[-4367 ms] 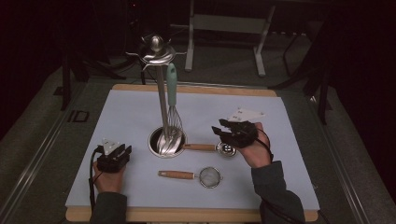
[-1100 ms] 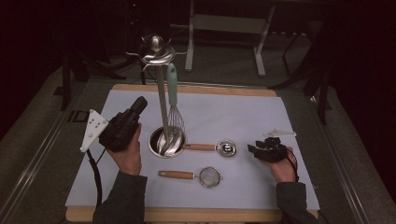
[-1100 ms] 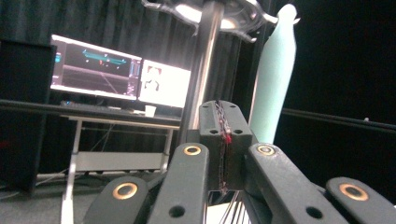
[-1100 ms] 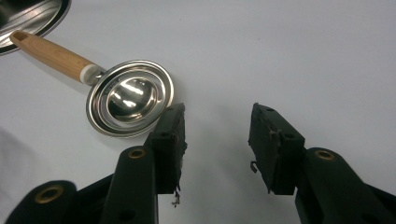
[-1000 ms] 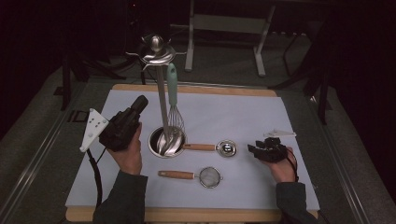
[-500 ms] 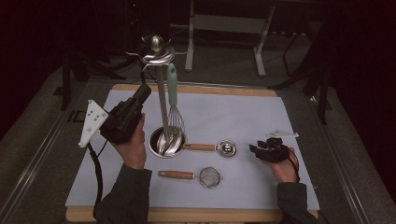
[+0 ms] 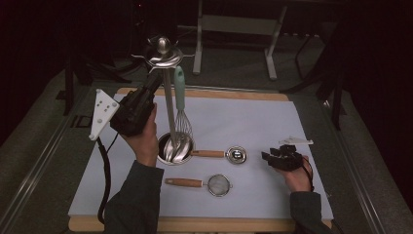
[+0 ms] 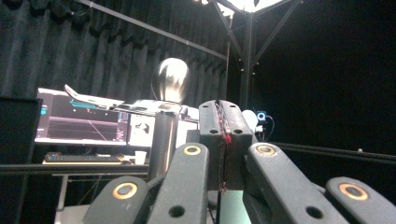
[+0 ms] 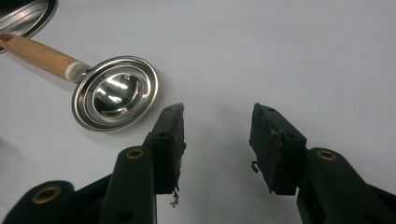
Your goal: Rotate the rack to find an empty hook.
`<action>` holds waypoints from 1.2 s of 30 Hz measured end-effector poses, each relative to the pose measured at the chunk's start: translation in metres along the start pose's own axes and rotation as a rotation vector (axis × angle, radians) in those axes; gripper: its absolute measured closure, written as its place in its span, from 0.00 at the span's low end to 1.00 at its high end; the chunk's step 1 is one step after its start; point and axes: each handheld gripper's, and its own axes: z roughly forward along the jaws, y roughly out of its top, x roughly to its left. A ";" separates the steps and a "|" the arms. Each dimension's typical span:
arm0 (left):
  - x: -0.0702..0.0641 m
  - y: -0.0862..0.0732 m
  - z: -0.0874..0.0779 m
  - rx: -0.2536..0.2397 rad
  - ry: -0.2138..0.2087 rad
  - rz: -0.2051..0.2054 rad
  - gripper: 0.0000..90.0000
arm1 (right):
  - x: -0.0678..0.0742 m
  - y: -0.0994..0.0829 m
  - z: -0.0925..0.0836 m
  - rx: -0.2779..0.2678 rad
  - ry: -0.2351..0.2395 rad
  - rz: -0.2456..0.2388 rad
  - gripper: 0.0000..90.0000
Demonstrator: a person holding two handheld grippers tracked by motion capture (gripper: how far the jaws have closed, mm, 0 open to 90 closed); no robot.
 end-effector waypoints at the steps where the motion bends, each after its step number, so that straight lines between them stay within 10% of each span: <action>1: 0.001 0.000 0.000 0.000 0.004 -0.003 0.99 | 0.000 0.000 0.000 0.001 0.001 0.000 0.61; 36: 0.040 0.007 0.006 0.013 0.096 -0.028 1.00 | 0.005 -0.002 0.005 0.019 0.010 -0.016 0.61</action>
